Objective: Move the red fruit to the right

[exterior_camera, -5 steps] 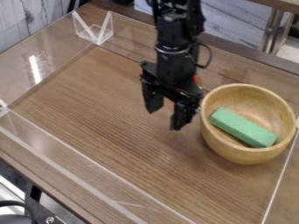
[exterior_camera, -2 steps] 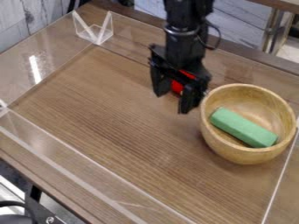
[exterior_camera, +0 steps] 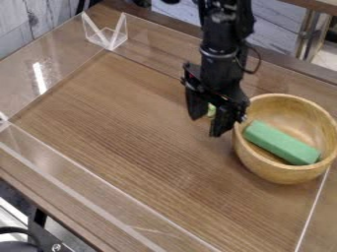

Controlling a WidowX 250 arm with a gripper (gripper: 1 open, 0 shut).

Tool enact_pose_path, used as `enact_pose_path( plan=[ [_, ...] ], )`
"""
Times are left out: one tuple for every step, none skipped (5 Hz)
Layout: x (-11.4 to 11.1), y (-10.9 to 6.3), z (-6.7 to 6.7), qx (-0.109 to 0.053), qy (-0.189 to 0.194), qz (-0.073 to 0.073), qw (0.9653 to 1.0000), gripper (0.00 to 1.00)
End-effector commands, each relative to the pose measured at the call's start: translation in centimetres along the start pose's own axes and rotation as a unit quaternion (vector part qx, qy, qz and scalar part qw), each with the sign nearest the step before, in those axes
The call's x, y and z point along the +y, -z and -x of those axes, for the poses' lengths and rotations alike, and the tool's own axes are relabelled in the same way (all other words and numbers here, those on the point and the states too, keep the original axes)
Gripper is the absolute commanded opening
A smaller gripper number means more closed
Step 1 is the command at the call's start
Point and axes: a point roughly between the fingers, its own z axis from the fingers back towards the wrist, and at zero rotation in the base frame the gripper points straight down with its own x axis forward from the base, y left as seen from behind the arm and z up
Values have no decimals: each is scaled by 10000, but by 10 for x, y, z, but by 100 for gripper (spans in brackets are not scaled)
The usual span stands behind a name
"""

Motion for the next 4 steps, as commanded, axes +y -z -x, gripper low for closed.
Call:
enact_pose_path(
  plan=[
    [-3,2,-5,-192,26,-67,9998,0],
    [-7,0,3,-279,-30,-126,9995,0],
    [-3,-9,9,-382,-126,-186,9990,0],
    [1,-17,16,-469,-230,-238,9984,0]
  ],
)
